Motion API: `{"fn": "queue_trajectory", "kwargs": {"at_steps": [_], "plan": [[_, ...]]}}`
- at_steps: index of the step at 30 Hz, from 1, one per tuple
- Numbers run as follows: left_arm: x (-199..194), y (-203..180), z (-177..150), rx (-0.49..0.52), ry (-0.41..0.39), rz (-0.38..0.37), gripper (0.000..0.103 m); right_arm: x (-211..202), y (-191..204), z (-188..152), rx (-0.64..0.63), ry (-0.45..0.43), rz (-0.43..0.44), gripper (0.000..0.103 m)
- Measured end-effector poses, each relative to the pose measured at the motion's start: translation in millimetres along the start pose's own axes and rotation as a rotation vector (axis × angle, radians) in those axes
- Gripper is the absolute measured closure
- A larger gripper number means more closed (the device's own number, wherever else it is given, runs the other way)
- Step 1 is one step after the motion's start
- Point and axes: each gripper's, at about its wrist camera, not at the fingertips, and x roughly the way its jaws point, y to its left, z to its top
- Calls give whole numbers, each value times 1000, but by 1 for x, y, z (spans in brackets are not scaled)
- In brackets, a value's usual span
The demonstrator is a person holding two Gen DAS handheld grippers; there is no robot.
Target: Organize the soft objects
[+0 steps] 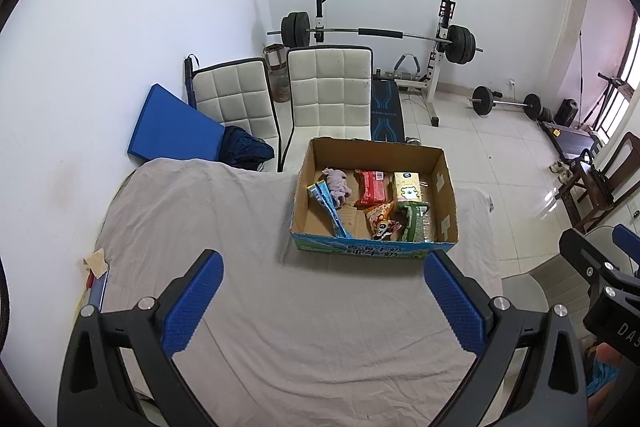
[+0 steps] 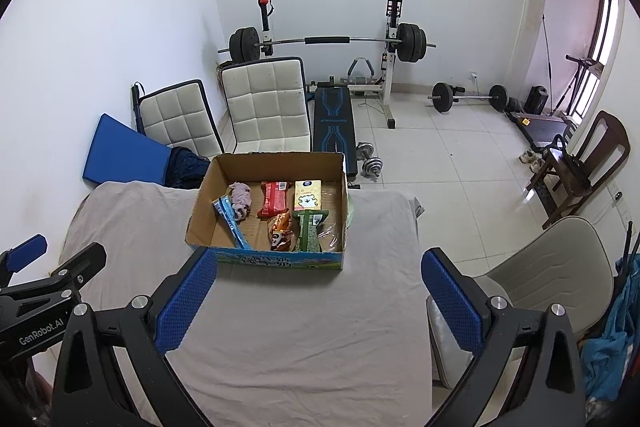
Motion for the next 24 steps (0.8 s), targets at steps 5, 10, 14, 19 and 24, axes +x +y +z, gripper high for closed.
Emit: {"fn": "queue_trajectory", "kwargs": {"at_steps": [5,10,14,19,24], "plan": [[-3,1,0,2,-4,5,0,-2,-2,2,-4,-6,-2,0],[-4,0,3,4,-11,11,0,-2,-4,3,-1,-6,3,0],[-5,0,4,2,-14,13,0,-2,-4,3,-3,-9,1,0],[-6,-1,4,3,-14,14,0,-3,-6,3,0,-15,-4,0],[-6,-1,5,0,-17,16,0,-3,-8,3,3,-12,-2,0]]}}
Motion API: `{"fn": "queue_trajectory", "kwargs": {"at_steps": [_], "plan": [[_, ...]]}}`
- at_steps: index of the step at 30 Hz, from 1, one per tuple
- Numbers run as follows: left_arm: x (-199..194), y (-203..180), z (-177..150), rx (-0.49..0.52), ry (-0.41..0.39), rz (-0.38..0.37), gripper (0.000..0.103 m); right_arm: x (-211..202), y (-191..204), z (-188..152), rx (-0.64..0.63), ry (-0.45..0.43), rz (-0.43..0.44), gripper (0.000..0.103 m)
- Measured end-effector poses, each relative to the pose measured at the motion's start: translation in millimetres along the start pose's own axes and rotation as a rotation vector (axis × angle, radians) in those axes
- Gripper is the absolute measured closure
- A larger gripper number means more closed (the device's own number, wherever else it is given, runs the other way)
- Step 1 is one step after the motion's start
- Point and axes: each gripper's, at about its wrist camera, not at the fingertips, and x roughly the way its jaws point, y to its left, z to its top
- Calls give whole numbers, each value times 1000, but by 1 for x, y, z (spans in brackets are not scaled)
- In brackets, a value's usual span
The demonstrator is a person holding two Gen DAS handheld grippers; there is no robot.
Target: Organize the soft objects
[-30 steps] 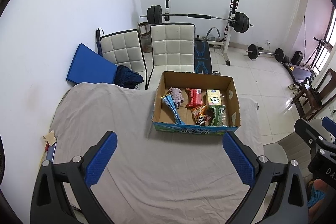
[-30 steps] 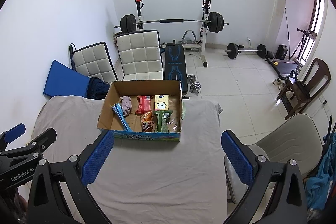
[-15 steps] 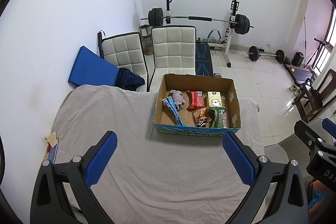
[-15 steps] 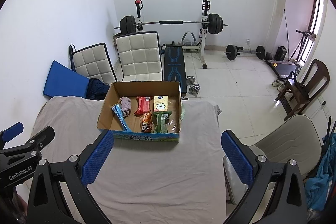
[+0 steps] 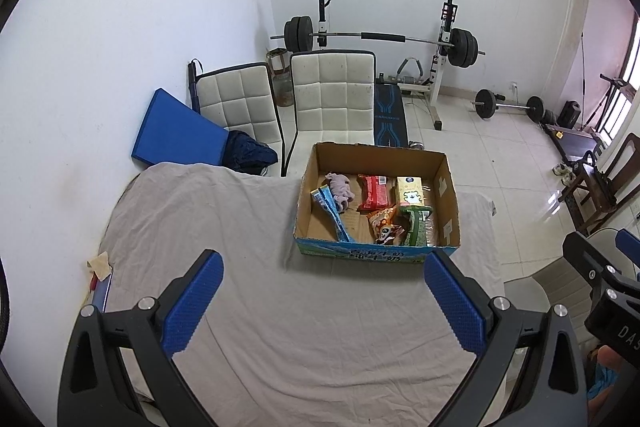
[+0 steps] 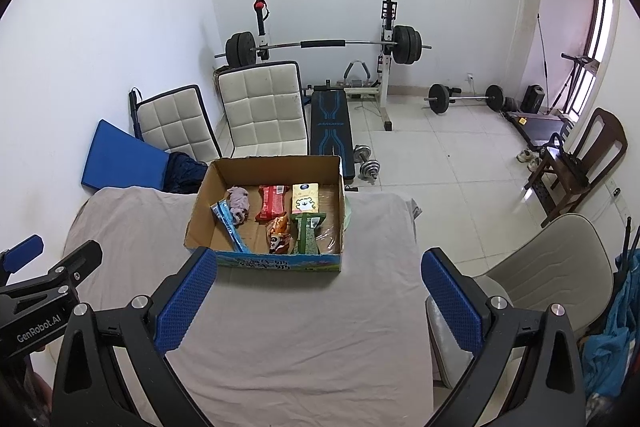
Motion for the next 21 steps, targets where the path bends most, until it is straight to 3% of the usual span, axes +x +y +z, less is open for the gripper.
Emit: {"fn": "queue_trajectory", "kwargs": {"at_steps": [21], "plan": [[1,-1,2,-1,1,0,0,-1,-2,2,11,-13,-12,0]]}}
